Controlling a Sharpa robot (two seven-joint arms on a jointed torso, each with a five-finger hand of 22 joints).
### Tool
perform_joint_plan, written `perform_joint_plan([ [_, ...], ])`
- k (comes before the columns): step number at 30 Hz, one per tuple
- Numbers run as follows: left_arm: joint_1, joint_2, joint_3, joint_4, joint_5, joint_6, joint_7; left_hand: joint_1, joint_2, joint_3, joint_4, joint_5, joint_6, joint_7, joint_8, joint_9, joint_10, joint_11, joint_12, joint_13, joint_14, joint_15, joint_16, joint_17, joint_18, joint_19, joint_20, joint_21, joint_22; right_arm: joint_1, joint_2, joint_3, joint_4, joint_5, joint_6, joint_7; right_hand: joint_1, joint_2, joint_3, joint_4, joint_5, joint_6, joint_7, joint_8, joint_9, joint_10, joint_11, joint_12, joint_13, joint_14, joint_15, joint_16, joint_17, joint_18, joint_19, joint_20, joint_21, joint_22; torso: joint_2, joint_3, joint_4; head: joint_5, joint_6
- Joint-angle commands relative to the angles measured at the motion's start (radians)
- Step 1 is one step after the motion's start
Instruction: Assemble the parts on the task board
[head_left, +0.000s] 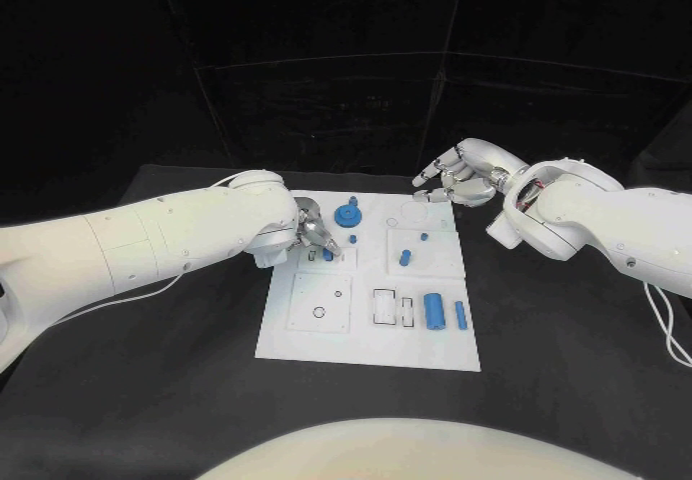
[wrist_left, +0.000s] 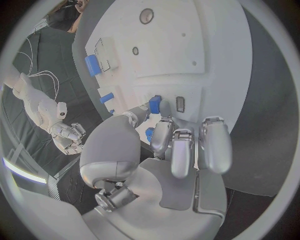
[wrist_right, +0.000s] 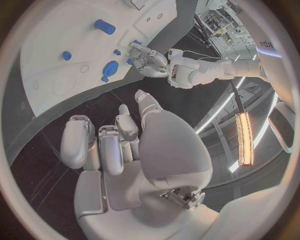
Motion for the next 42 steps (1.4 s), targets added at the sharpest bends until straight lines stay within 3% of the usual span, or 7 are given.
perform_joint_plan([
  [1, -0.006, 0.003, -0.004, -0.001, 0.008, 0.028, -0.014, -0.022, -0.003, -0.039, 0.015, -0.002, 0.006, 0.003, 0.008, 0.004, -0.001, -0.001, 0.003, 0.002, 0.102, -0.007, 0.003, 0.263, -0.015, 0.005, -0.003, 0.007, 0.002, 0.002, 0.000, 0.000, 0.002, -0.002, -0.004, 0.013, 0.007, 0.001, -0.005, -0.003, 0.006, 0.005, -0.002, 0.006, -0.001, -0.003, -0.002, 0.000, -0.001, 0.068, -0.008, -0.006, 0.097, 0.003, -0.003, -0.006, -0.005, -0.002, 0.000, -0.0001, 0.0009, 0.000, -0.001],
  [10, -0.005, 0.004, -0.003, -0.005, 0.008, 0.019, -0.014, -0.077, -0.013, -0.210, 0.079, -0.005, 0.008, 0.003, 0.013, 0.014, -0.002, 0.000, 0.004, 0.002, 0.102, -0.008, 0.003, 0.263, -0.015, 0.006, -0.005, 0.006, 0.006, 0.002, 0.001, 0.000, 0.000, 0.000, -0.012, 0.018, 0.003, -0.001, -0.007, 0.000, 0.001, 0.004, -0.002, 0.006, -0.002, -0.003, -0.002, 0.000, -0.002, 0.068, -0.007, -0.006, 0.097, 0.003, -0.003, -0.005, -0.005, -0.002, 0.000, -0.0004, 0.0002, 0.000, -0.002],
  [18, -0.006, 0.000, -0.003, -0.001, 0.008, 0.004, -0.011, -0.056, -0.002, -0.309, 0.108, -0.006, 0.005, 0.001, 0.011, 0.017, -0.004, -0.001, 0.001, 0.000, 0.102, -0.009, 0.003, 0.263, -0.014, 0.005, -0.006, 0.002, 0.006, 0.002, 0.000, 0.000, 0.000, 0.001, -0.012, 0.018, 0.002, -0.001, -0.008, 0.001, -0.001, 0.004, -0.002, 0.006, -0.002, -0.004, -0.002, -0.002, -0.004, 0.068, -0.007, -0.008, 0.095, 0.003, -0.004, -0.005, -0.007, -0.006, 0.000, -0.0006, 0.0009, -0.001, -0.002],
  [24, -0.002, -0.022, 0.001, 0.018, 0.007, -0.008, -0.009, -0.041, 0.003, -0.374, 0.133, -0.044, -0.002, 0.004, 0.008, 0.019, -0.011, 0.000, -0.006, -0.009, 0.102, -0.008, 0.003, 0.263, -0.011, -0.001, -0.006, -0.009, -0.007, 0.002, 0.000, 0.000, -0.003, 0.001, -0.013, 0.019, 0.001, -0.001, -0.009, 0.001, -0.002, 0.004, -0.002, 0.006, -0.002, -0.005, -0.002, -0.003, -0.005, 0.067, -0.007, -0.009, 0.092, 0.004, -0.005, -0.005, -0.008, -0.008, -0.001, -0.0010, 0.0008, -0.003, 0.001],
  [27, 0.006, -0.033, 0.013, 0.027, 0.007, -0.010, -0.008, -0.037, -0.006, -0.418, 0.150, -0.058, -0.019, 0.010, 0.001, 0.019, -0.023, 0.004, -0.019, -0.023, 0.102, -0.005, 0.003, 0.263, -0.007, -0.010, -0.005, -0.025, -0.027, 0.002, 0.000, 0.000, -0.004, 0.001, -0.014, 0.019, -0.001, -0.001, -0.010, 0.002, -0.003, 0.003, -0.001, 0.006, -0.002, -0.005, -0.002, -0.003, -0.005, 0.067, -0.007, -0.011, 0.090, 0.004, -0.006, -0.005, -0.008, -0.008, -0.001, -0.0007, 0.0008, -0.003, 0.003],
  [34, 0.032, -0.052, 0.063, 0.042, -0.001, -0.006, -0.002, -0.003, 0.004, -0.487, 0.182, -0.059, -0.056, 0.026, -0.033, -0.001, -0.057, 0.019, -0.061, -0.073, 0.102, 0.005, 0.003, 0.263, -0.002, -0.020, 0.004, -0.047, -0.051, 0.002, 0.001, 0.000, -0.011, 0.001, -0.015, 0.020, -0.001, -0.001, -0.010, 0.002, -0.003, 0.003, -0.001, 0.006, -0.002, -0.006, -0.002, -0.003, -0.006, 0.066, -0.007, -0.011, 0.090, 0.004, -0.006, -0.005, -0.008, -0.009, 0.000, -0.0009, 0.0005, -0.003, 0.006],
  [42, 0.067, -0.055, 0.079, 0.012, -0.005, 0.059, -0.002, 0.047, 0.021, -0.526, 0.189, -0.059, -0.073, 0.039, -0.065, -0.028, -0.086, 0.030, -0.099, -0.118, 0.102, 0.014, 0.003, 0.263, 0.003, -0.031, 0.012, -0.069, -0.076, 0.002, 0.003, 0.000, -0.016, 0.002, -0.013, 0.020, -0.002, -0.001, -0.011, 0.003, -0.004, 0.003, -0.001, 0.006, -0.002, -0.005, -0.002, -0.002, -0.004, 0.066, -0.007, -0.011, 0.090, 0.004, -0.006, -0.005, -0.009, -0.010, 0.000, 0.0000, 0.0010, 0.001, 0.011],
])
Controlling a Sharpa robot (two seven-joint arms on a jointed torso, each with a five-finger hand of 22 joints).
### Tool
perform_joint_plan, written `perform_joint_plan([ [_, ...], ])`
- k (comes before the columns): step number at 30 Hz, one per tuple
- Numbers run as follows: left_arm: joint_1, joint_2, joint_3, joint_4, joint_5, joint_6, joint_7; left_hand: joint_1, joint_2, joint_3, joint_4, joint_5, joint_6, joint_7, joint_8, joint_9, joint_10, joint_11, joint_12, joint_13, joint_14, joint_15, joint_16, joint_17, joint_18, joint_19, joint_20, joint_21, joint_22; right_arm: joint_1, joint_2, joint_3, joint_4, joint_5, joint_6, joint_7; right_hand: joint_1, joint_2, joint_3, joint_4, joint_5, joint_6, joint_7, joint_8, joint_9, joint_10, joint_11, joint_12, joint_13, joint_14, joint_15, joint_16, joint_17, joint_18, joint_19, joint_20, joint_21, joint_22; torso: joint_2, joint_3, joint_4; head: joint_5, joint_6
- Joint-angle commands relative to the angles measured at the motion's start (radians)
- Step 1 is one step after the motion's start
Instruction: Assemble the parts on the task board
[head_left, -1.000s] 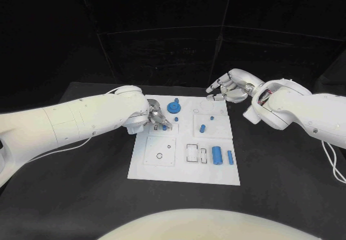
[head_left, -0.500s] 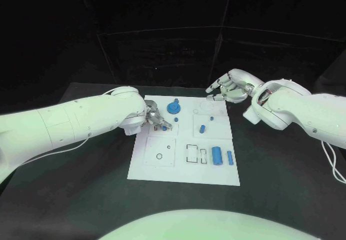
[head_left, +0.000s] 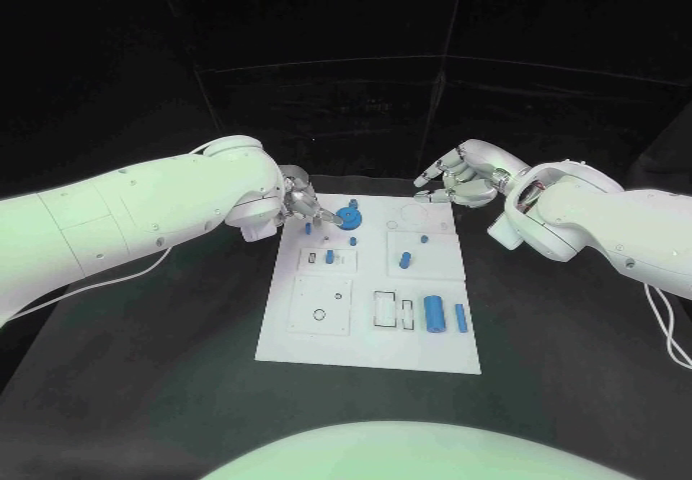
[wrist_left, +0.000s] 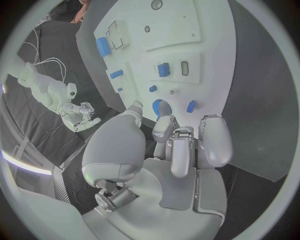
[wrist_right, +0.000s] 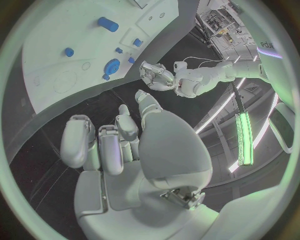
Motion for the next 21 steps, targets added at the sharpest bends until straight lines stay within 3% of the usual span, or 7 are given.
perform_joint_plan([
  [1, 0.012, 0.008, 0.003, -0.034, -0.007, 0.073, -0.002, 0.026, 0.008, -0.019, 0.002, -0.005, -0.020, 0.009, -0.025, -0.019, -0.023, 0.007, -0.024, -0.027, 0.106, 0.013, 0.003, 0.263, 0.005, -0.014, 0.005, -0.015, -0.015, 0.002, 0.002, 0.000, -0.001, 0.001, -0.008, 0.010, -0.002, -0.001, -0.006, -0.002, -0.004, 0.003, -0.001, 0.006, -0.001, -0.005, -0.002, -0.002, 0.000, 0.066, -0.007, -0.005, 0.090, 0.004, -0.003, -0.003, -0.005, -0.001, 0.000, 0.0008, 0.0005, 0.002, 0.003],
  [6, 0.021, 0.047, 0.003, -0.134, -0.019, 0.138, -0.002, 0.064, 0.029, -0.050, 0.006, -0.005, -0.036, 0.027, -0.073, -0.067, -0.049, 0.024, -0.056, -0.065, 0.106, 0.027, 0.003, 0.263, 0.007, -0.020, 0.019, -0.030, -0.029, 0.002, 0.003, 0.000, -0.002, 0.002, -0.006, 0.009, -0.003, -0.001, -0.006, -0.001, -0.004, 0.003, -0.001, 0.006, -0.001, -0.005, -0.002, -0.002, 0.000, 0.066, -0.007, -0.005, 0.090, 0.004, -0.003, -0.003, -0.005, -0.001, 0.001, 0.0006, 0.0005, 0.006, 0.005],
  [9, 0.021, 0.070, 0.002, -0.190, -0.025, 0.155, 0.009, 0.076, 0.037, -0.058, 0.007, -0.005, -0.036, 0.031, -0.084, -0.081, -0.053, 0.027, -0.060, -0.070, 0.106, 0.030, 0.003, 0.263, 0.008, -0.021, 0.021, -0.031, -0.029, 0.002, 0.005, 0.000, -0.003, 0.002, -0.006, 0.009, -0.003, -0.001, -0.006, -0.001, -0.004, 0.003, -0.001, 0.006, -0.001, -0.005, -0.002, -0.002, 0.000, 0.066, -0.007, -0.004, 0.090, 0.004, -0.003, -0.003, -0.005, -0.001, 0.001, -0.0003, -0.0006, 0.009, 0.008],
  [14, 0.011, 0.111, -0.001, -0.287, -0.054, 0.175, 0.036, 0.086, 0.045, -0.067, 0.007, -0.004, -0.032, 0.033, -0.092, -0.094, -0.054, 0.029, -0.059, -0.071, 0.106, 0.032, 0.003, 0.263, 0.007, -0.019, 0.024, -0.030, -0.026, 0.002, 0.008, 0.000, -0.005, 0.002, -0.005, 0.009, -0.003, -0.001, -0.006, -0.001, -0.004, 0.003, -0.001, 0.006, -0.001, -0.004, -0.002, -0.001, 0.000, 0.066, -0.007, -0.005, 0.090, 0.004, -0.003, -0.003, -0.005, -0.001, 0.001, -0.0001, -0.0009, 0.012, 0.011],
  [21, -0.006, 0.149, -0.003, -0.363, -0.072, 0.181, 0.058, 0.089, 0.053, -0.078, 0.013, -0.004, -0.023, 0.033, -0.096, -0.105, -0.052, 0.030, -0.054, -0.068, 0.106, 0.033, 0.003, 0.263, 0.007, -0.017, 0.026, -0.026, -0.021, 0.002, 0.013, 0.000, -0.008, 0.002, -0.004, 0.011, -0.003, -0.001, -0.006, -0.001, -0.004, 0.003, -0.001, 0.006, -0.001, -0.004, -0.002, -0.001, 0.000, 0.066, -0.007, -0.005, 0.090, 0.004, -0.003, -0.003, -0.005, -0.001, 0.002, -0.0004, -0.0011, 0.014, 0.011],
])
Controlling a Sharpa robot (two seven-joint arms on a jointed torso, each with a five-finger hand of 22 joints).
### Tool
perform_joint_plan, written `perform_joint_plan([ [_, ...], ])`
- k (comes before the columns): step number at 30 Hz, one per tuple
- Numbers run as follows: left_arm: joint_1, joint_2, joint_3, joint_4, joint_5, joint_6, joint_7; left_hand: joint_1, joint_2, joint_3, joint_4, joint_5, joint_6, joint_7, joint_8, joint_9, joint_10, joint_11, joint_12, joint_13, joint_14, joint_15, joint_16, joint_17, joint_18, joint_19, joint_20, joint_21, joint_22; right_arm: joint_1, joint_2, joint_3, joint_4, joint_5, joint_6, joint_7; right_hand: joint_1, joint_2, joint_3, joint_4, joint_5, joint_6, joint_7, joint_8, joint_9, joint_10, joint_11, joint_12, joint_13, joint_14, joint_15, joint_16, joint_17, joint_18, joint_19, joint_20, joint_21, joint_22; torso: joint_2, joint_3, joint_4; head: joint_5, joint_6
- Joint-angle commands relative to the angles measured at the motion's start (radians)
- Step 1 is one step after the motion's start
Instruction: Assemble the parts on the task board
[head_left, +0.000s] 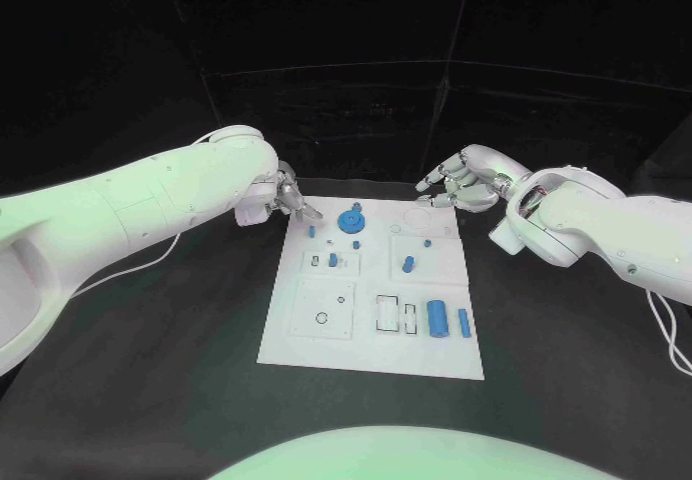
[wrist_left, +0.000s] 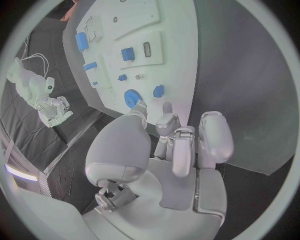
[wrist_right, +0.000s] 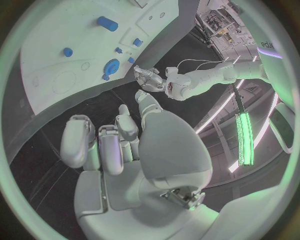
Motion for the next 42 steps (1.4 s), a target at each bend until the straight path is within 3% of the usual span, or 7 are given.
perform_joint_plan([
  [1, -0.005, 0.015, 0.000, -0.029, -0.032, 0.035, 0.036, 0.006, 0.007, -0.013, 0.002, -0.004, 0.014, 0.000, -0.003, -0.007, -0.002, 0.001, 0.001, 0.002, 0.106, 0.004, 0.003, 0.263, 0.006, 0.002, 0.009, 0.003, 0.004, 0.002, 0.003, 0.000, 0.000, 0.001, -0.003, 0.010, -0.002, 0.000, -0.006, -0.001, -0.003, 0.003, -0.002, 0.006, -0.001, -0.005, -0.002, -0.002, 0.000, 0.066, -0.007, -0.005, 0.089, 0.004, -0.003, -0.003, -0.005, 0.000, 0.001, -0.0003, -0.0004, 0.001, 0.000],
  [13, -0.021, 0.040, 0.000, -0.069, -0.035, 0.041, 0.053, 0.008, 0.017, -0.036, 0.012, -0.004, 0.038, -0.005, -0.001, -0.021, 0.006, -0.003, 0.011, 0.010, 0.106, 0.002, 0.003, 0.263, 0.004, 0.008, 0.008, 0.012, 0.016, 0.002, 0.007, 0.000, -0.002, 0.001, -0.002, 0.011, -0.002, 0.000, -0.006, -0.001, -0.003, 0.003, -0.002, 0.006, -0.001, -0.005, -0.002, -0.002, 0.000, 0.066, -0.007, -0.005, 0.089, 0.004, -0.003, -0.003, -0.005, 0.000, -0.001, 0.0008, 0.0008, -0.002, -0.003],
  [24, -0.023, 0.045, 0.000, -0.071, -0.035, 0.048, 0.055, 0.040, 0.036, -0.046, 0.002, -0.004, 0.064, -0.013, 0.007, -0.031, 0.015, -0.010, 0.019, 0.016, 0.106, -0.003, 0.003, 0.263, 0.002, 0.012, 0.004, 0.018, 0.027, 0.002, 0.010, 0.000, -0.003, 0.001, 0.001, 0.011, -0.001, 0.001, -0.005, -0.001, -0.002, 0.002, -0.002, 0.006, -0.001, -0.004, -0.002, -0.001, 0.001, 0.066, -0.007, -0.005, 0.090, 0.004, -0.003, -0.003, -0.005, -0.001, -0.001, 0.0009, 0.0015, -0.003, -0.004],
  [42, -0.024, 0.054, 0.000, -0.077, -0.035, 0.061, 0.057, 0.068, 0.047, -0.047, -0.013, -0.004, 0.071, -0.015, 0.010, -0.036, 0.018, -0.012, 0.022, 0.018, 0.106, -0.005, 0.003, 0.263, 0.001, 0.014, 0.002, 0.021, 0.032, 0.002, 0.013, 0.000, -0.005, 0.001, 0.004, 0.011, 0.000, 0.002, -0.005, -0.002, -0.001, 0.002, -0.002, 0.007, -0.001, -0.004, -0.002, 0.000, 0.001, 0.066, -0.007, -0.005, 0.090, 0.004, -0.003, -0.003, -0.005, -0.001, -0.001, 0.0007, 0.0011, -0.006, -0.007],
])
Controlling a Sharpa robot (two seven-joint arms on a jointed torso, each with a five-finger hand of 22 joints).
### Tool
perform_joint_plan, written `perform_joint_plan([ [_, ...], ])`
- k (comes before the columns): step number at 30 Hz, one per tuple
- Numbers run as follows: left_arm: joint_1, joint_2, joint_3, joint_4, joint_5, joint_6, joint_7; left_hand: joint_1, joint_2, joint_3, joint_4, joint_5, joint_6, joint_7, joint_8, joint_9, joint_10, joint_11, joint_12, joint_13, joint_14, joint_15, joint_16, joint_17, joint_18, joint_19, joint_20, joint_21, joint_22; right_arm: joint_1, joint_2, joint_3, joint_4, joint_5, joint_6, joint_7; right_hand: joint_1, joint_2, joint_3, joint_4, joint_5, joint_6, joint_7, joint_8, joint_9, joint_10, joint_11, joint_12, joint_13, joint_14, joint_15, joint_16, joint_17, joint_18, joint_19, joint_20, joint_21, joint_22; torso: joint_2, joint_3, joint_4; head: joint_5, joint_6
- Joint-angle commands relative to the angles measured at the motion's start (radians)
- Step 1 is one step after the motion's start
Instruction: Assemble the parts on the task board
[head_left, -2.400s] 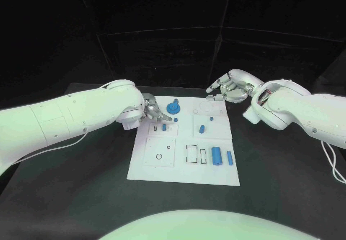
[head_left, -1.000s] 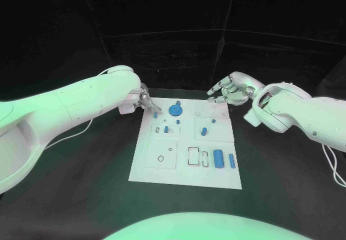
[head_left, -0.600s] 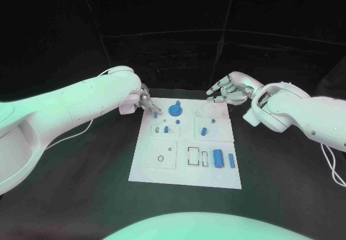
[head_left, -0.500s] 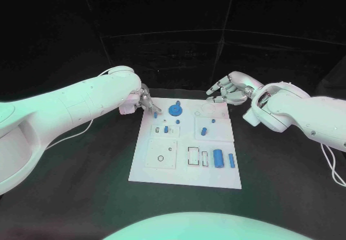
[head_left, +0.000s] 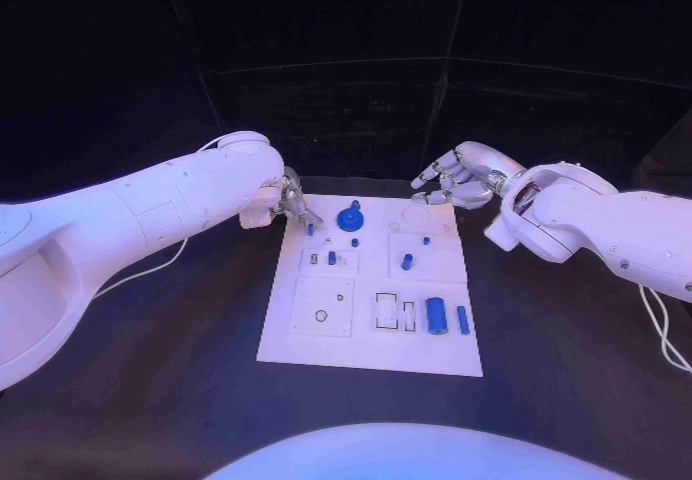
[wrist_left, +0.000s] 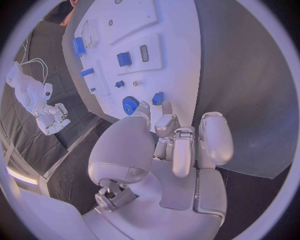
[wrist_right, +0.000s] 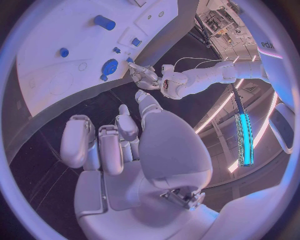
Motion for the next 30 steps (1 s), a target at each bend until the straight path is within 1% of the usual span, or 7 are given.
perform_joint_plan([
  [1, 0.001, 0.002, 0.001, -0.001, -0.007, 0.018, 0.009, 0.009, -0.001, 0.000, -0.007, -0.004, 0.008, -0.002, 0.007, -0.001, 0.005, 0.001, 0.005, 0.001, 0.106, -0.005, 0.003, 0.263, 0.001, 0.007, 0.002, 0.004, 0.001, 0.002, 0.001, 0.000, 0.000, 0.001, 0.003, 0.009, 0.000, 0.002, -0.005, -0.002, -0.001, 0.002, -0.002, 0.007, -0.001, -0.004, -0.002, 0.000, 0.001, 0.066, -0.007, -0.005, 0.090, 0.004, -0.003, -0.003, -0.005, -0.001, 0.000, 0.0001, -0.0001, -0.001, -0.001],
  [9, 0.000, 0.007, 0.001, -0.005, -0.007, 0.023, 0.010, 0.026, 0.007, 0.000, -0.017, -0.004, 0.012, -0.003, 0.009, -0.004, 0.006, 0.000, 0.005, 0.001, 0.106, -0.006, 0.003, 0.263, 0.001, 0.007, 0.001, 0.004, 0.003, 0.002, 0.002, 0.000, 0.000, 0.001, 0.003, 0.009, 0.000, 0.002, -0.005, -0.002, -0.001, 0.002, -0.002, 0.007, -0.001, -0.004, -0.002, 0.000, 0.001, 0.066, -0.007, -0.005, 0.090, 0.004, -0.003, -0.003, -0.005, -0.001, 0.000, -0.0005, -0.0004, -0.002, -0.002],
  [14, -0.001, 0.010, 0.001, -0.010, -0.007, 0.025, 0.011, 0.048, 0.024, 0.008, -0.032, -0.004, 0.013, -0.003, 0.009, -0.008, 0.007, -0.001, 0.005, 0.000, 0.106, -0.007, 0.003, 0.263, 0.001, 0.007, 0.000, 0.005, 0.005, 0.002, 0.002, 0.000, 0.001, 0.001, 0.003, 0.009, 0.000, 0.002, -0.005, -0.002, -0.001, 0.002, -0.002, 0.007, -0.001, -0.004, -0.002, 0.000, 0.001, 0.066, -0.007, -0.005, 0.090, 0.004, -0.003, -0.003, -0.005, -0.001, 0.000, -0.0001, -0.0005, -0.004, -0.003],
  [22, -0.003, 0.011, 0.001, -0.010, -0.007, 0.028, 0.015, 0.060, 0.032, 0.012, -0.042, -0.004, 0.015, -0.004, 0.010, -0.010, 0.009, -0.001, 0.006, 0.001, 0.106, -0.007, 0.003, 0.263, 0.000, 0.009, -0.001, 0.007, 0.008, 0.002, 0.002, 0.001, 0.000, 0.001, 0.003, 0.010, 0.002, 0.003, -0.004, -0.002, 0.000, 0.003, -0.002, 0.007, -0.001, -0.003, -0.002, 0.001, 0.002, 0.066, -0.007, -0.005, 0.090, 0.004, -0.003, -0.003, -0.005, -0.001, 0.000, -0.0004, 0.0001, -0.004, -0.004],
  [27, -0.003, 0.012, 0.001, -0.010, -0.007, 0.035, 0.021, 0.080, 0.044, 0.021, -0.057, -0.004, 0.017, -0.006, 0.011, -0.013, 0.010, -0.003, 0.007, 0.002, 0.106, -0.008, 0.003, 0.263, 0.000, 0.009, -0.001, 0.009, 0.011, 0.002, 0.003, 0.001, 0.001, 0.001, 0.004, 0.010, 0.002, 0.004, -0.004, -0.003, 0.001, 0.003, -0.002, 0.007, -0.001, -0.003, -0.002, 0.001, 0.002, 0.066, -0.008, -0.005, 0.090, 0.004, -0.003, -0.003, -0.005, -0.001, 0.000, 0.0001, -0.0001, -0.005, -0.004],
  [30, -0.003, 0.013, 0.000, -0.011, -0.007, 0.038, 0.026, 0.103, 0.061, 0.037, -0.072, -0.004, 0.017, -0.009, 0.010, -0.016, 0.010, -0.006, 0.006, 0.001, 0.106, -0.009, 0.003, 0.263, -0.001, 0.010, -0.002, 0.009, 0.013, 0.002, 0.003, 0.001, 0.001, 0.001, 0.004, 0.011, 0.002, 0.004, -0.004, -0.003, 0.001, 0.003, -0.002, 0.007, -0.001, -0.003, -0.002, 0.001, 0.002, 0.066, -0.008, -0.005, 0.090, 0.004, -0.003, -0.003, -0.005, -0.001, 0.000, -0.0003, -0.0005, -0.005, -0.004],
])
